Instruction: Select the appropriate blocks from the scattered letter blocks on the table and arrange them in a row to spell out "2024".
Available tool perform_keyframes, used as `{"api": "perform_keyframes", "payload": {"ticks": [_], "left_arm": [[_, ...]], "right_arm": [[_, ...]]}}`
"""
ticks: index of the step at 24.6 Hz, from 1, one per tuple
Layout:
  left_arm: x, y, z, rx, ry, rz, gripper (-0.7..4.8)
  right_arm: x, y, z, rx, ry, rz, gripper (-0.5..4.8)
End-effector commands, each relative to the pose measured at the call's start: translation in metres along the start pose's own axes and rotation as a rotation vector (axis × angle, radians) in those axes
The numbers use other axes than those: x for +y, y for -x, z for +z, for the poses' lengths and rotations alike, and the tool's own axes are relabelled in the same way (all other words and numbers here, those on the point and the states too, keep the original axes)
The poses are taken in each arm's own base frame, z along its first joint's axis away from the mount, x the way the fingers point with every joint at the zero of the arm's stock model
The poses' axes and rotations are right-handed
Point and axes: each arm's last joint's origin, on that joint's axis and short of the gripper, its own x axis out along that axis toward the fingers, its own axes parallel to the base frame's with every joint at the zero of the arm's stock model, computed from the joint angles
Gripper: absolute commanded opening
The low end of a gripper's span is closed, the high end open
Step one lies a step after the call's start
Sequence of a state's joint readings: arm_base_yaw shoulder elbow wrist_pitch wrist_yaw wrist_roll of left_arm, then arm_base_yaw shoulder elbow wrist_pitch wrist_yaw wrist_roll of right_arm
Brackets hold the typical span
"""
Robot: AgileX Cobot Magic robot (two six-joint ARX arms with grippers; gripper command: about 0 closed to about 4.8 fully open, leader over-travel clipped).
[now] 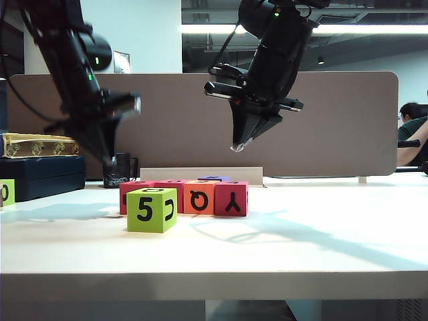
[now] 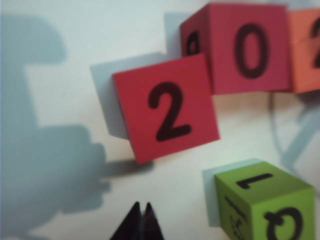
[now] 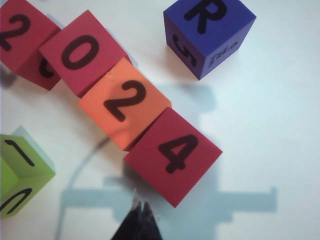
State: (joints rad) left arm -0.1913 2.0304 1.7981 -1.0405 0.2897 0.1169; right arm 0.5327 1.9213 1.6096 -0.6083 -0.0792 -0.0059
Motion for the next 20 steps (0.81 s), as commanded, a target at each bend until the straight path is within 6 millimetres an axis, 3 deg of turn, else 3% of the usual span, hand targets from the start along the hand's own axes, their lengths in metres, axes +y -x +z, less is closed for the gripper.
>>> {"api": "perform_keyframes", "payload": {"ticks": [1, 12, 20], "left_arm": [[0.000, -0.014, 0.001, 0.026, -0.009, -0.009, -0.06], [-0.014, -0.040, 0.006, 0.042, -0.048, -0.039, -0.06], [-0.011, -0.054, 0.010, 0.032, -0.055, -0.003, -0.06]], "right_arm": [[0.002, 0.004, 0.003, -0.022, 0.011, 0.003, -0.01], [-0.003, 0.004, 0.005, -0.042, 0.003, -0.004, -0.01], [-0.004, 0.004, 0.006, -0.046, 0.003, -0.006, -0.01]]}}
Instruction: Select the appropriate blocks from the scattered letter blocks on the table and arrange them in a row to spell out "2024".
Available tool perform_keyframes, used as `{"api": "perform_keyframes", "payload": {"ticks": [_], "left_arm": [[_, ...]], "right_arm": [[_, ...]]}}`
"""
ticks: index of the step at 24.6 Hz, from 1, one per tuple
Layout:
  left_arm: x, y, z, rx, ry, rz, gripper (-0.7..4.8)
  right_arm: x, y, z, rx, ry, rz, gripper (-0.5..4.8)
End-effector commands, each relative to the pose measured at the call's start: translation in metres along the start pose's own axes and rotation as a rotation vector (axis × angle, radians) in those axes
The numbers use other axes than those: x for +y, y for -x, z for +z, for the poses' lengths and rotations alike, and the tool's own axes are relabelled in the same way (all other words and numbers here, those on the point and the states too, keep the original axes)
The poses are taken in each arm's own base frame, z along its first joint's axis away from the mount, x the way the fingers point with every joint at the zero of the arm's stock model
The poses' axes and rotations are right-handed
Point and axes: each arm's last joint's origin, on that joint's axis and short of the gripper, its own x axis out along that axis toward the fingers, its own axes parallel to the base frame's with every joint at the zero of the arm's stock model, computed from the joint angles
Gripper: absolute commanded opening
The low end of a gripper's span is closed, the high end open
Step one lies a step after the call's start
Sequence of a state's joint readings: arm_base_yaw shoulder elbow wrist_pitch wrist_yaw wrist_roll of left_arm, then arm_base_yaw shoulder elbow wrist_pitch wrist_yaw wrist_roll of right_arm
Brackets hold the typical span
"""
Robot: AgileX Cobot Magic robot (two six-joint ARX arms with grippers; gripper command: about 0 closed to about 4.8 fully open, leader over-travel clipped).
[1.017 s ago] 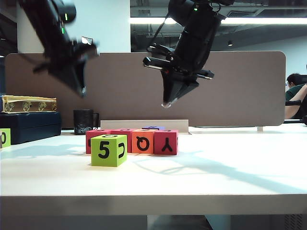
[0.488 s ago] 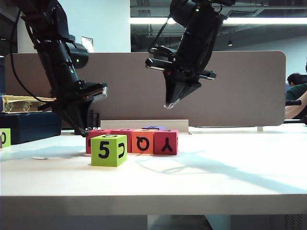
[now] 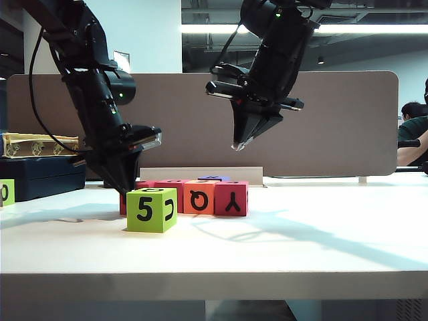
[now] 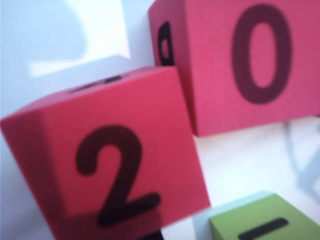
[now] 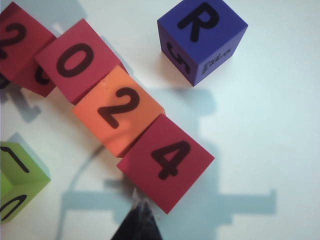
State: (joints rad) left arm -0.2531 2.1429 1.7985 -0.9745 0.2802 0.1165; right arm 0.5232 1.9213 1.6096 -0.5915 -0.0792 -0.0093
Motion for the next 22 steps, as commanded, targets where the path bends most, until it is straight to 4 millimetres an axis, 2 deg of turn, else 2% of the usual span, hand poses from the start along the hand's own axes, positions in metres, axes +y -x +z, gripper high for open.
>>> {"api": "perform_keyframes", "payload": {"ticks": [1, 16, 22], "left_arm": [[0.001, -0.001, 0.004, -0.033, -0.013, 0.016, -0.06], [0.001, -0.002, 0.011, -0.098, -0.029, 0.032, -0.06], [-0.004, -0.016, 0.010, -0.065, -0.024, -0.023, -0.06]], "right_arm": [[0.000, 0.004, 0.004, -0.030, 0.005, 0.000, -0.01], [0.000, 0.004, 0.005, -0.038, 0.006, 0.000, -0.01], [0.000, 0.004, 0.005, -0.036, 0.005, -0.003, -0.01]]}}
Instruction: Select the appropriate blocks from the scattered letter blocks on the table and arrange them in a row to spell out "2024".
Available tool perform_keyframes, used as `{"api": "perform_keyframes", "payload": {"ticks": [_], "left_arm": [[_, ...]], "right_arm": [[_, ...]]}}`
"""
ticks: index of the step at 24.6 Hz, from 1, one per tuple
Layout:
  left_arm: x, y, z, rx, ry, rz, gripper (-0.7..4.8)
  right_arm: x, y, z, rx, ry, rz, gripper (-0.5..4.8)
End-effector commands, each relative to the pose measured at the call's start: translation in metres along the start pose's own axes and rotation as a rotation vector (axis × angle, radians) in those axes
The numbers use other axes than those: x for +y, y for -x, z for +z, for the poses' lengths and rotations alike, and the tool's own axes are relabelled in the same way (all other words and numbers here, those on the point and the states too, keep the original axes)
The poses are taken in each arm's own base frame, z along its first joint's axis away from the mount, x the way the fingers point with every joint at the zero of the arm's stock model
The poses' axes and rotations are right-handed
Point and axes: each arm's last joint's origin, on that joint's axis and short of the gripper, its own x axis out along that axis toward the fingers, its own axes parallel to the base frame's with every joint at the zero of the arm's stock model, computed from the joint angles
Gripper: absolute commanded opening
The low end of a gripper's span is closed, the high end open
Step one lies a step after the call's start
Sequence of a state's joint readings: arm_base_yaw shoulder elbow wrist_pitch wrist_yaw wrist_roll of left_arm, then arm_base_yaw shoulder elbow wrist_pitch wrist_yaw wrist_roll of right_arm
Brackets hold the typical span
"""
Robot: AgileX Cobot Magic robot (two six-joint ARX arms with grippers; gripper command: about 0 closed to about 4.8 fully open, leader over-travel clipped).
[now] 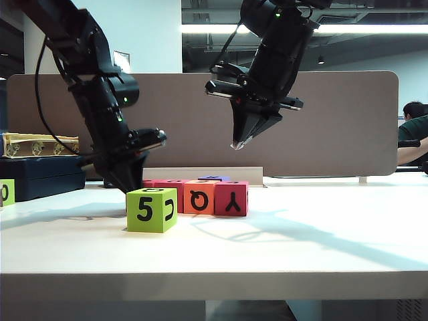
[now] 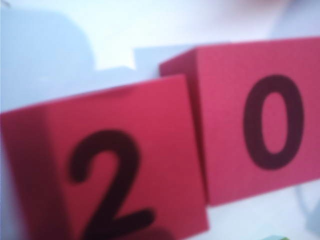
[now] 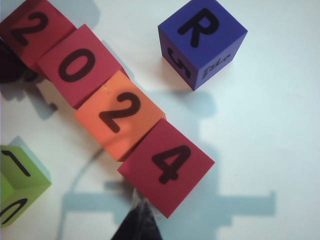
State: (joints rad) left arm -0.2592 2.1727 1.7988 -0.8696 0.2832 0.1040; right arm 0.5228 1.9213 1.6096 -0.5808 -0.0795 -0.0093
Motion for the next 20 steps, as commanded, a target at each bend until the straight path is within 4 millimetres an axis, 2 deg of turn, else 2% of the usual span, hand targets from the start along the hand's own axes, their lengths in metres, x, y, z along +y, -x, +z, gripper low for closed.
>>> {"api": "perform_keyframes", "payload": {"ticks": [1, 4, 8, 13, 20], "left_arm": [[-0.007, -0.004, 0.000, 0.009, -0.013, -0.026, -0.06], [-0.011, -0.003, 0.001, 0.006, -0.021, -0.029, -0.06], [-0.014, 0.009, 0.002, 0.047, -0.011, -0.032, -0.06], [-0.019, 0.034, 0.007, 0.090, -0.056, -0.003, -0.06], [-0.029, 0.075, 0.018, 0.004, -0.084, 0.032, -0.06]], "right_arm": [[0.000, 0.004, 0.004, -0.025, 0.005, -0.003, -0.01], [0.000, 0.004, 0.004, -0.026, 0.005, -0.004, -0.01], [0.000, 0.004, 0.003, -0.023, 0.004, -0.005, -0.01], [-0.008, 0.004, 0.002, -0.010, -0.011, -0.045, -0.01], [-0.029, -0.006, -0.005, 0.035, -0.061, -0.076, -0.01]]}}
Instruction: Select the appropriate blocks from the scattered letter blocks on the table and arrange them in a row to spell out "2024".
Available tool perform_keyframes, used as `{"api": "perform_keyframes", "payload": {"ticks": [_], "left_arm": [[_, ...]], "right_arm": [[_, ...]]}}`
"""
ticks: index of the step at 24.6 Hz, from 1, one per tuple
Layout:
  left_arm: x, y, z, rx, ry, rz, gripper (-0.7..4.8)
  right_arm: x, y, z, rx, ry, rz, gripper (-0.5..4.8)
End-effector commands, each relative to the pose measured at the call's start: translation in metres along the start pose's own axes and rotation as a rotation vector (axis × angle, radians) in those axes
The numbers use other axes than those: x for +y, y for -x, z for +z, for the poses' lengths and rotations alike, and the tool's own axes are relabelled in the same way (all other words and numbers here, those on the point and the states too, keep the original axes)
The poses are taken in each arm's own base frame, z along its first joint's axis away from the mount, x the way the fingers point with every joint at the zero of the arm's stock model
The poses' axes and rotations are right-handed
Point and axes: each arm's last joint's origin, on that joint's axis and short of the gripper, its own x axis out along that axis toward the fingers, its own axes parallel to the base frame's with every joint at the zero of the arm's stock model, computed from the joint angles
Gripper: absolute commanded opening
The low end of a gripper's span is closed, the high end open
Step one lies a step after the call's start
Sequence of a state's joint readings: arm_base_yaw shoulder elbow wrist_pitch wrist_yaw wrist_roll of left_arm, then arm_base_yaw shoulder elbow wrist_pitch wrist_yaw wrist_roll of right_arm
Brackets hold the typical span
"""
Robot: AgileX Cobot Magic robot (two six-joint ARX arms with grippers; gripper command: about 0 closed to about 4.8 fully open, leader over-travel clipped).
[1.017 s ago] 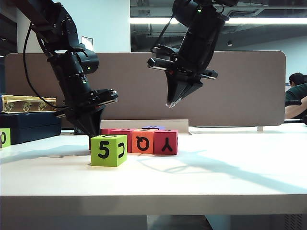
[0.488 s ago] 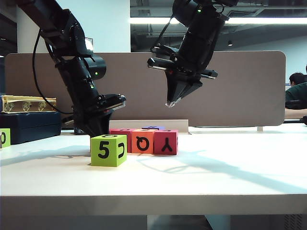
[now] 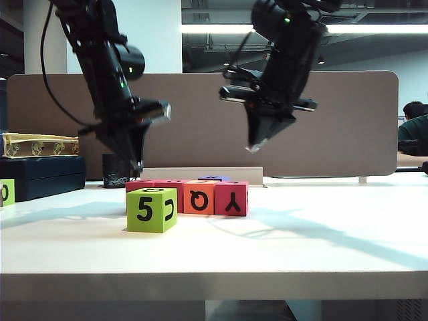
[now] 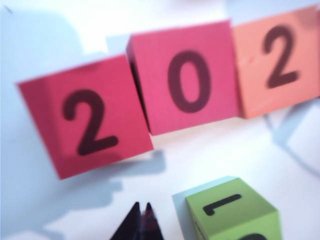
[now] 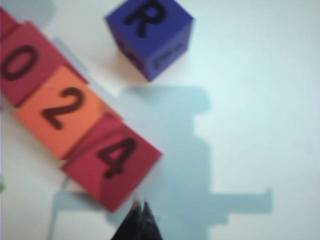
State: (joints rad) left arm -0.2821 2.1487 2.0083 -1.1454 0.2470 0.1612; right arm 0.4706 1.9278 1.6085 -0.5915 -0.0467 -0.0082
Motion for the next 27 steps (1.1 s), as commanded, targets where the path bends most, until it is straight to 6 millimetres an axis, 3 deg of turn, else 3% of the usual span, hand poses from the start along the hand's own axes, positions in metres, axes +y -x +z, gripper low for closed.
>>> {"api": "perform_keyframes", "payload": {"ticks": [1, 4, 12, 19, 27], "left_arm": [[-0.006, 0.027, 0.005, -0.065, -0.022, 0.014, -0.06], [-0.015, 0.064, 0.011, -0.169, -0.051, 0.015, -0.06], [-0.029, 0.110, 0.014, -0.314, -0.097, -0.062, -0.06], [-0.031, 0.119, 0.014, -0.338, -0.101, -0.058, -0.06], [-0.031, 0.119, 0.015, -0.340, -0.101, -0.058, -0.06]], "right_arm": [[-0.010, -0.011, -0.004, 0.035, -0.027, -0.016, -0.01], [-0.016, -0.029, -0.012, 0.088, -0.041, -0.006, -0.01], [-0.016, -0.055, -0.018, 0.104, -0.072, 0.044, -0.01], [-0.015, -0.069, -0.019, 0.079, -0.095, 0.069, -0.01], [-0.015, -0.069, -0.014, 0.025, -0.099, 0.072, -0.01]]}}
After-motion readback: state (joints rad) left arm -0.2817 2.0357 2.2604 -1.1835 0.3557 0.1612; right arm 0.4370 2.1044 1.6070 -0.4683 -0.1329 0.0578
